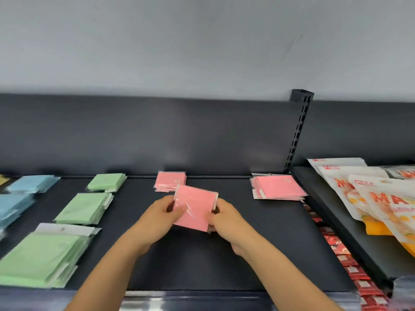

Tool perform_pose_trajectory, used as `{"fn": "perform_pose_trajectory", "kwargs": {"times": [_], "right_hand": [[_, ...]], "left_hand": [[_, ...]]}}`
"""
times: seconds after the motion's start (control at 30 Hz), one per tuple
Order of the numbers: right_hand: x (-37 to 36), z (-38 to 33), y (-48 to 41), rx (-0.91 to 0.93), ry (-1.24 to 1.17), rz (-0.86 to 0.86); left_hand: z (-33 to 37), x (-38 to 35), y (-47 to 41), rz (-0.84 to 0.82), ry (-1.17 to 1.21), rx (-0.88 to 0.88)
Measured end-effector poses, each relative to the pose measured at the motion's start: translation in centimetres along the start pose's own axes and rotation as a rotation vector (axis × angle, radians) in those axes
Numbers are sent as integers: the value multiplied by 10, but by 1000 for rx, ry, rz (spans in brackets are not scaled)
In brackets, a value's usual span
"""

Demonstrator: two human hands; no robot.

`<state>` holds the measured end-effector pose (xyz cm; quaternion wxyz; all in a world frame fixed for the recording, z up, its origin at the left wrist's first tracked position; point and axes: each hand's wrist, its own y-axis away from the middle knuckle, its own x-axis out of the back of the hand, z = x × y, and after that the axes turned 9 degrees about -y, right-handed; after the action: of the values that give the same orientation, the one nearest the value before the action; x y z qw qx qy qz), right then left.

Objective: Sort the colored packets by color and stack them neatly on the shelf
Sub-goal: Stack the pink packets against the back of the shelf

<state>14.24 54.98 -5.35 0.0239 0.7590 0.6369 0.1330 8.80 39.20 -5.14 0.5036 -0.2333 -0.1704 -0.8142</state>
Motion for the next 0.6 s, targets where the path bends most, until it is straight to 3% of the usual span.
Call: {"fn": "perform_pose_trajectory", "kwargs": {"times": [0.2, 0.43, 0.6], "right_hand": [[-47, -21, -29, -64, -65, -53], [-62, -18, -56, -104, 206, 127], [-62, -14, -49, -88, 124, 131]], "left_hand": [[-33, 38, -12, 130, 16, 169], [-51, 28, -27, 249, -513, 216], [-53, 24, -25, 241, -566, 224]]}}
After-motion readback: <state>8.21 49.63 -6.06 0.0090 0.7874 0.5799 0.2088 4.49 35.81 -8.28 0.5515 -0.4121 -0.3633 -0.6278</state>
